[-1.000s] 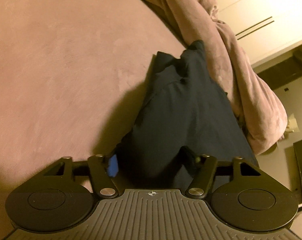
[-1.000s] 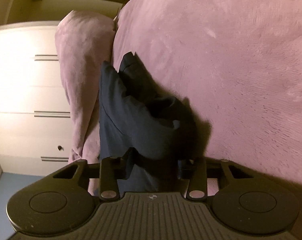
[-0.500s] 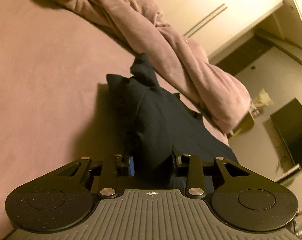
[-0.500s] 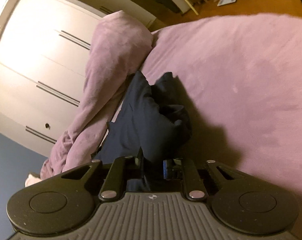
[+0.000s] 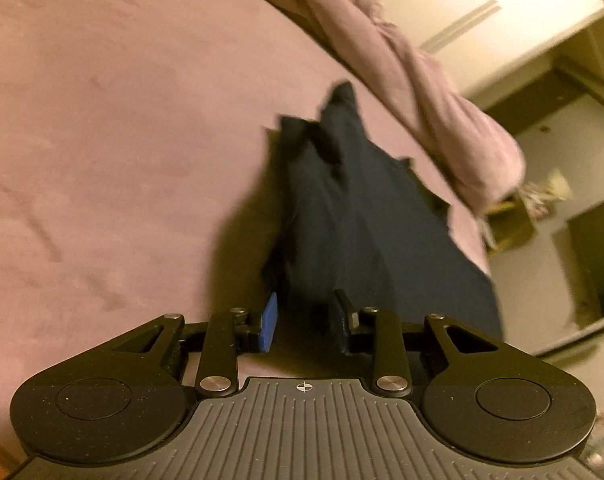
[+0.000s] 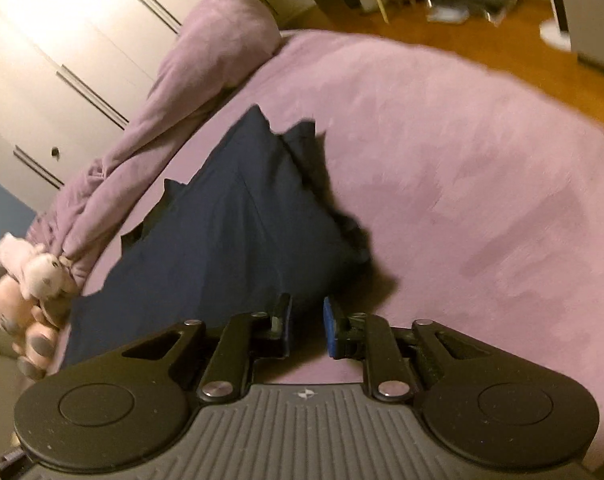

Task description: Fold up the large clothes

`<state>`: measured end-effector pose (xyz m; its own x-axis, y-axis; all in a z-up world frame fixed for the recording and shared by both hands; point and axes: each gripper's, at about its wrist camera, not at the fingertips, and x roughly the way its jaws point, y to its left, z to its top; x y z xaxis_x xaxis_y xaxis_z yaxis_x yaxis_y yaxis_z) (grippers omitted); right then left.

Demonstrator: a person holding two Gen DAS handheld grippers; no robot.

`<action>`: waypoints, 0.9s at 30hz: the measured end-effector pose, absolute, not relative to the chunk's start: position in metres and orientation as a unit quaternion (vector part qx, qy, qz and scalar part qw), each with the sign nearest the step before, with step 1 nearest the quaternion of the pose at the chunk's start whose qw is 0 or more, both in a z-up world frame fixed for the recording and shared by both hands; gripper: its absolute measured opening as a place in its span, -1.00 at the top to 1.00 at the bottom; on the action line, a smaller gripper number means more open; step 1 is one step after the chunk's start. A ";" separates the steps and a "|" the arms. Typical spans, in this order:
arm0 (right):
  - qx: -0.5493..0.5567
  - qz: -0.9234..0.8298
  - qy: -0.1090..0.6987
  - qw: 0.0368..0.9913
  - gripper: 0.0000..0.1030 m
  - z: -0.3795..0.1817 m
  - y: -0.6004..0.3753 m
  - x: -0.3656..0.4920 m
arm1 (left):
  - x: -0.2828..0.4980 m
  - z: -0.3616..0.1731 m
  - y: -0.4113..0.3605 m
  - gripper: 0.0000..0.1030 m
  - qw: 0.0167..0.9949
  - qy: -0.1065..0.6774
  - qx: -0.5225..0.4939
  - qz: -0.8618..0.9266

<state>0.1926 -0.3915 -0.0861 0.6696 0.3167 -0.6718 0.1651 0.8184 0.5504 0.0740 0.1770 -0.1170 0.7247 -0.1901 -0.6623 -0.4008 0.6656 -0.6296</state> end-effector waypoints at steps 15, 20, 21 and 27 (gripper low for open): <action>0.167 0.207 0.325 0.908 0.30 -0.075 -0.242 0.279 | 0.186 -0.088 0.061 -0.18 0.946 0.285 -0.146 0.045; 0.076 0.152 0.334 0.927 0.53 -0.115 -0.196 0.344 | 0.251 -0.133 0.047 -0.24 0.945 0.309 -0.076 0.073; 0.053 0.140 0.326 0.933 0.59 -0.119 -0.196 0.356 | 0.258 -0.138 0.050 -0.24 0.947 0.302 -0.071 0.079; 0.031 0.091 0.319 0.943 0.82 -0.131 -0.223 0.415 | 0.298 -0.161 0.061 -0.30 0.949 0.299 -0.051 0.086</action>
